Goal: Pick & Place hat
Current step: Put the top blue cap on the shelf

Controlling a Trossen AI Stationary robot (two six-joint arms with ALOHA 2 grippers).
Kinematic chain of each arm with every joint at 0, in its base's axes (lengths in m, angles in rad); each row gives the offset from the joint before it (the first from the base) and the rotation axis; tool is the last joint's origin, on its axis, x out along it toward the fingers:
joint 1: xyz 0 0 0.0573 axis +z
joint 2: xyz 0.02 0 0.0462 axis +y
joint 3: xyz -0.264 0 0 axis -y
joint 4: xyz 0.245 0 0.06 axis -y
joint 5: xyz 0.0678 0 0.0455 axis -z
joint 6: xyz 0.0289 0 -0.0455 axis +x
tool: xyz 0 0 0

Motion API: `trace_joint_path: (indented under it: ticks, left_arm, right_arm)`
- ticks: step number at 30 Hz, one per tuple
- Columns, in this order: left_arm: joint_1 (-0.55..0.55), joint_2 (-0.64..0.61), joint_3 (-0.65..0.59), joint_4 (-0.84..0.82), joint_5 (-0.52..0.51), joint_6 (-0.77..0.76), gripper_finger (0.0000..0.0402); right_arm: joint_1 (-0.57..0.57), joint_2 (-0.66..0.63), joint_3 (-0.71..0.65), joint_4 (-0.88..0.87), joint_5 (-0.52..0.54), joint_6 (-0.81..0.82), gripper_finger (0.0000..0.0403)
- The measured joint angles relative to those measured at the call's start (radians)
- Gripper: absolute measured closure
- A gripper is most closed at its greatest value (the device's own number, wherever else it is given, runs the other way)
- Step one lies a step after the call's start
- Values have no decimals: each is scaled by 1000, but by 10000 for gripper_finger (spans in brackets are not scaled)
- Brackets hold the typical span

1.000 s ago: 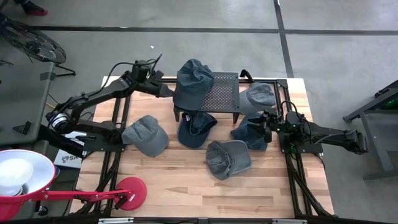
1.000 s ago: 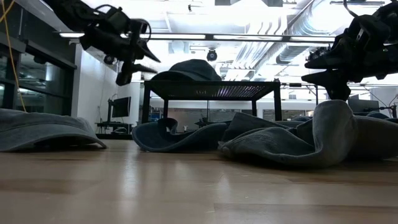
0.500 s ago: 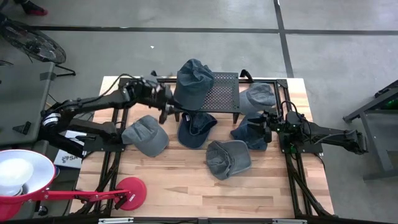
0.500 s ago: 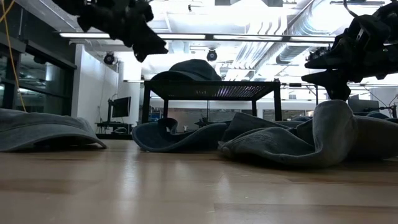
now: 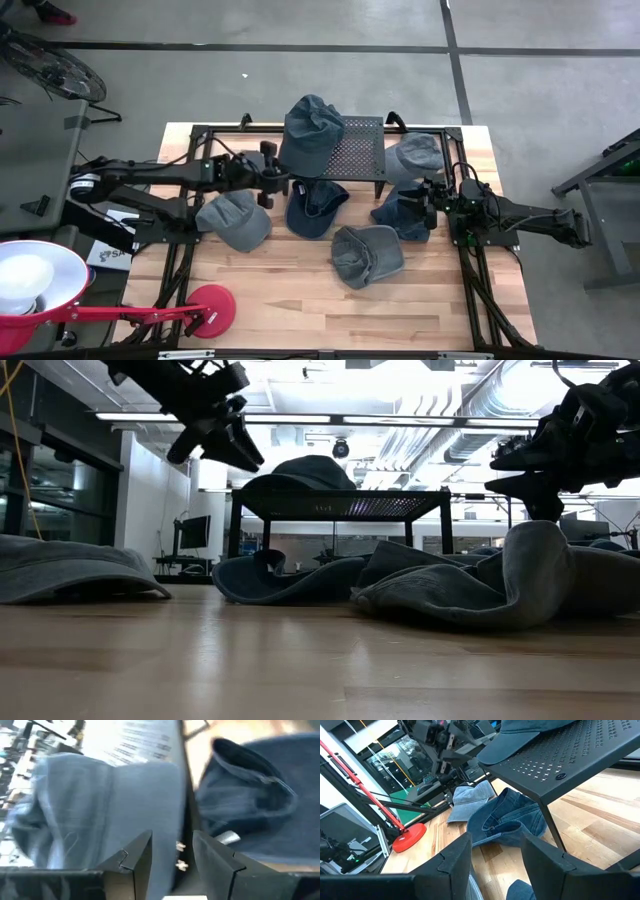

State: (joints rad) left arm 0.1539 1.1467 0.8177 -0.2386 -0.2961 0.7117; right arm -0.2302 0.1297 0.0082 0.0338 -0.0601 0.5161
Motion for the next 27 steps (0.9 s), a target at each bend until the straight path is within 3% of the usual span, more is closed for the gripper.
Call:
trace_joint_path:
  ticks: [15, 27]
  left_arm:
    - [-4, 36, 0, -5, -6, 63, 262]
    - [-4, 70, 0, 63, -128, 100, 262]
  right_arm:
    - [0, 1, 0, 0, 0, 0, 240]
    - [0, 1, 0, 0, 0, 0, 242]
